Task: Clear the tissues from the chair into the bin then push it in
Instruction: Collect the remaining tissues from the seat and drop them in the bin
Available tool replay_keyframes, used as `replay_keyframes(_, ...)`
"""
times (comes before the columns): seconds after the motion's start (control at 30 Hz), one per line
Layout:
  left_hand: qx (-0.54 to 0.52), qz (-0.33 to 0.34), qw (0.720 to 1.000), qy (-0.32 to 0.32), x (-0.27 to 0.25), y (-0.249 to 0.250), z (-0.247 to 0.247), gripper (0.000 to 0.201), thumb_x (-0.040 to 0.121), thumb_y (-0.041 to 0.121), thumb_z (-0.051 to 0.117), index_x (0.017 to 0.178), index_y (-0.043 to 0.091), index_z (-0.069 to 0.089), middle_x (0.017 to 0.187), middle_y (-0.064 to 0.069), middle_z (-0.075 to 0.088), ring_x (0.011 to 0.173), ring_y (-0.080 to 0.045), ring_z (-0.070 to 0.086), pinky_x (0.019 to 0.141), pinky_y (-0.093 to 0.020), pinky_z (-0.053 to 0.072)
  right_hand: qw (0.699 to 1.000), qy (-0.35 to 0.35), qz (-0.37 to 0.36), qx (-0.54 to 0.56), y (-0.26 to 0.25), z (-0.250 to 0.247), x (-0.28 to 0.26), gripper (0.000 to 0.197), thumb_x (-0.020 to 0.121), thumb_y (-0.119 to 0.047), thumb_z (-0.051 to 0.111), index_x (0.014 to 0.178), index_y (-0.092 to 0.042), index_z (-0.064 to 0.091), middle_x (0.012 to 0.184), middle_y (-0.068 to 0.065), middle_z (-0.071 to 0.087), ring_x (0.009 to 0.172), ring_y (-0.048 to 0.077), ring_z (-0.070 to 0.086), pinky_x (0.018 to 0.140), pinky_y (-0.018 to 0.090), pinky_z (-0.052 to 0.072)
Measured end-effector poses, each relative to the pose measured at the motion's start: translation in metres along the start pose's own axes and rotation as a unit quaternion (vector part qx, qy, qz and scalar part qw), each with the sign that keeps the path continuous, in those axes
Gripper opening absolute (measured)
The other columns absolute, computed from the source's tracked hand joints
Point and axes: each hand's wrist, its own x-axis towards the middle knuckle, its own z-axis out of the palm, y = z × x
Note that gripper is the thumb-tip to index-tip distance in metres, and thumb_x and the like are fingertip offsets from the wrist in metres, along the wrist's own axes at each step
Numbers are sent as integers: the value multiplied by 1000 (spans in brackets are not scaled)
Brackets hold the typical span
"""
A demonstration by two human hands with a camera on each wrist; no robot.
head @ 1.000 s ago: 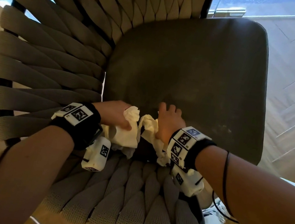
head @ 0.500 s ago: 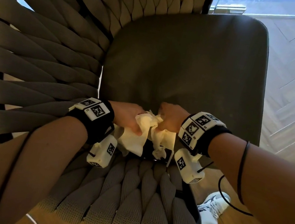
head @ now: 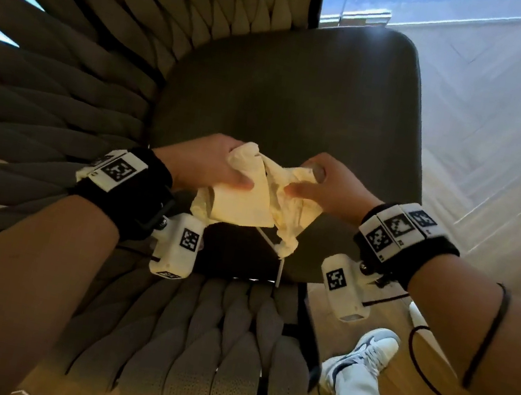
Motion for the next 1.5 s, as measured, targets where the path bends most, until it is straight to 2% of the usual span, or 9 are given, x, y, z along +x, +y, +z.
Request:
replay_keyframes(0.17, -61, 49, 997, 17, 4, 58, 32, 22, 84, 19, 67, 97, 35, 58, 100, 7, 66, 90, -9, 66, 69, -26, 53, 979, 28, 15, 201, 32, -21, -22, 36, 87, -28, 63, 119, -29, 48, 108, -7, 52, 95, 14, 62, 75, 33, 58)
replay_keyframes(0.33, -86, 87, 992, 27, 26, 113, 92, 39, 86, 15, 65, 123, 18, 57, 108, 0, 67, 99, -15, 65, 80, -33, 57, 918, 42, -10, 394, 73, -46, -44, 30, 93, -37, 45, 107, -12, 57, 92, 6, 65, 77, 17, 64, 60, 27, 53)
replay_keyframes(0.5, -19, 118, 993, -19, 48, 162, 164, 23, 88, 17, 64, 111, 19, 65, 97, 4, 68, 87, -6, 66, 60, -15, 53, 890, 75, -31, 450, 128, -79, -69, 37, 90, -40, 52, 112, -13, 61, 102, 12, 68, 86, 24, 65, 76, 37, 51)
replay_keyframes(0.77, 77, 133, 985, -78, 71, 229, 277, 22, 87, 15, 63, 108, 13, 65, 99, -4, 69, 87, -12, 66, 73, -25, 56, 809, 119, 7, 576, 234, -123, -117, 24, 100, -21, 38, 102, -12, 60, 70, 0, 72, 58, 11, 67, 49, 21, 51)
replay_keyframes(1.0, 148, 155, 966, -144, 117, 267, 449, 26, 62, 34, 64, 84, 22, 68, 91, -9, 74, 91, -29, 70, 81, -49, 57, 778, 231, 74, 580, 370, -162, -195, 33, 97, -33, 47, 104, -7, 65, 85, 8, 71, 72, 14, 67, 62, 25, 54)
replay_keyframes(1.13, 227, 174, 944, -165, 140, 275, 541, 20, 76, 26, 58, 91, 14, 66, 91, -13, 71, 92, -31, 68, 80, -40, 53, 757, 321, 170, 543, 473, -168, -204, 52, 83, -47, 61, 116, -7, 60, 111, 17, 66, 99, 27, 61, 91, 47, 48)
replay_keyframes(1.27, 231, 181, 946, -141, 165, 269, 604, 25, 83, 5, 50, 104, 8, 64, 93, -12, 68, 86, -25, 61, 75, -31, 47, 714, 369, 227, 550, 544, -169, -200, 30, 89, -24, 60, 110, -4, 56, 107, 19, 60, 96, 29, 56, 87, 44, 47)
replay_keyframes(1.4, 268, 218, 936, -74, 186, 257, 637, 31, 83, 0, 44, 107, 9, 62, 106, -13, 64, 95, -31, 60, 79, -36, 47, 690, 404, 221, 559, 576, -173, -176, 21, 90, -14, 57, 109, -6, 51, 90, 8, 56, 86, 23, 53, 62, 27, 41)
replay_keyframes(1.5, 268, 233, 934, -46, 205, 243, 649, 35, 81, -3, 45, 110, 9, 60, 112, -12, 59, 98, -31, 58, 77, -31, 41, 698, 388, 210, 564, 574, -176, -154, 49, 90, -25, 55, 134, -9, 43, 119, 9, 55, 108, 26, 54, 87, 33, 45)
